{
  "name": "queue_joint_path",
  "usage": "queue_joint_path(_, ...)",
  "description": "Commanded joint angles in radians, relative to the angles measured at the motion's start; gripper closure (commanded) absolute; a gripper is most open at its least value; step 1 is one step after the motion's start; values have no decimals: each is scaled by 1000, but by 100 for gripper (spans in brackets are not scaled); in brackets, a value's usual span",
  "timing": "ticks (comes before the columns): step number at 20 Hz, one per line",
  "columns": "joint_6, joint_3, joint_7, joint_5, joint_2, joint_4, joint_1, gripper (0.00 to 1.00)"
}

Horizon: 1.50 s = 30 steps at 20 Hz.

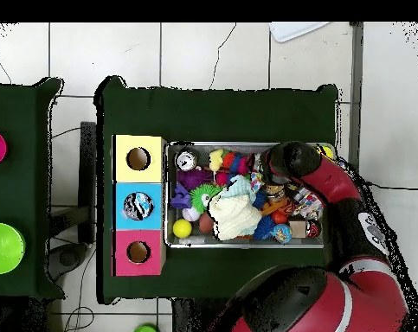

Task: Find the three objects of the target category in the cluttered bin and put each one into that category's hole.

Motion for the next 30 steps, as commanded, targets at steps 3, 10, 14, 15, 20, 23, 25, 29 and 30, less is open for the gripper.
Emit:
queue_joint_path(3, 136, 163, 116, 93, 6, 159, 13, 0)
queue_joint_path(10, 90, 170, 167, 133, 5, 178, 35, 0)
queue_joint_path(14, 59, 169, 169, 148, 14, 175, 45, 0)
queue_joint_path(15, 55, 168, 170, 153, 16, 173, 48, 0)
queue_joint_path(20, 25, 183, 183, 189, -10, 228, 45, 0)
queue_joint_path(23, -11, 211, 198, 225, -28, 277, 39, 0)
queue_joint_path(25, -36, 234, 212, 258, -43, 315, 35, 0)
queue_joint_path(29, -84, 279, 226, 321, -68, 386, 28, 0)
queue_joint_path(30, -90, 283, 232, 332, -73, 396, 31, 0)
